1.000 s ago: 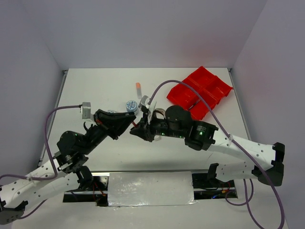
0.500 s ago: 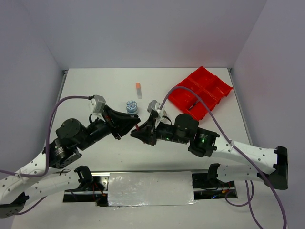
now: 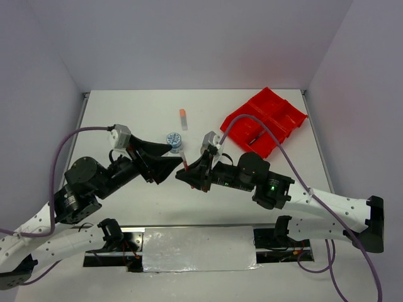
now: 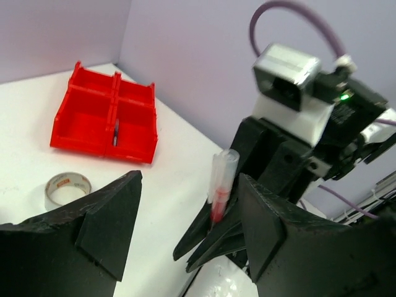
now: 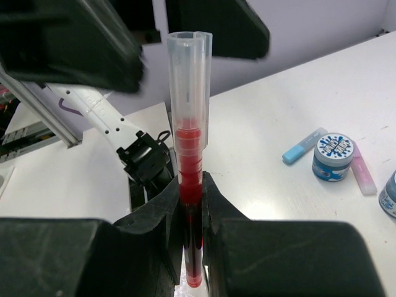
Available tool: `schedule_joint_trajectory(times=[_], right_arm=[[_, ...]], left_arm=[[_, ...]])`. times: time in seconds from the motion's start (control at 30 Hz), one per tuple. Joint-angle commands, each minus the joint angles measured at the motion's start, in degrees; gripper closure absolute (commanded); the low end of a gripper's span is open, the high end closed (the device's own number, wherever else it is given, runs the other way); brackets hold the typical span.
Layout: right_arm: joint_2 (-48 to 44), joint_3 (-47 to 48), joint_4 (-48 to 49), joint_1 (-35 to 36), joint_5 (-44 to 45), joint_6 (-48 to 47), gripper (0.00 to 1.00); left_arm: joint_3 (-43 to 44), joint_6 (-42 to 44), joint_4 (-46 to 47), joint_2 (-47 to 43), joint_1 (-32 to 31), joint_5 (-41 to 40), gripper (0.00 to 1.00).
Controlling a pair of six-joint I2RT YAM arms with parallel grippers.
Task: Sort the stationery into containers
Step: Close the pen cap on the pen.
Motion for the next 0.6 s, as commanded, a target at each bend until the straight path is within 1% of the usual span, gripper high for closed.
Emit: schedule_joint_trajectory(times=[0.0, 0.07, 0.13, 0.17, 0.3, 0.37, 0.5, 0.57], right_arm=[[0.6, -0.4, 3.2, -0.1, 0.0, 0.9, 1.00], [1.1, -0.3, 3.3, -0.2, -0.3, 1.4, 1.00], [1.8, 0.1, 3.3, -0.1, -0.7, 1.5, 1.00], [1.8, 0.1, 3.5, -0.1, -0.9, 1.6, 1.00], [1.8, 0.5, 3.7, 0.1, -1.1, 1.7, 1.00], [1.8, 0.7, 3.5, 0.1, -1.1, 1.5, 1.00], [1.8, 1.2, 3.3, 0.1, -1.1, 1.4, 1.00], [1.9, 1.3, 3.4, 0.2, -1.2, 1.4, 1.00]], left_arm=[[1.7, 2.4, 6.3, -2.0, 0.3, 2.0, 0.26], [1.6, 3.1, 8.6, -2.1, 0.3, 5.1, 0.28], [1.4, 3.3, 9.7, -1.9, 0.3, 6.1, 0.29], [1.4, 3.4, 10.1, -1.7, 0.3, 5.9, 0.32], [1.8, 3.6, 8.3, -0.8, 0.3, 4.7, 0.38], [2.3, 3.7, 6.2, 0.0, 0.2, 2.0, 0.39], [2.5, 3.7, 4.6, 1.0, 0.3, -0.9, 0.42], [2.1, 3.8, 4.6, 1.2, 0.3, -1.0, 0.43]])
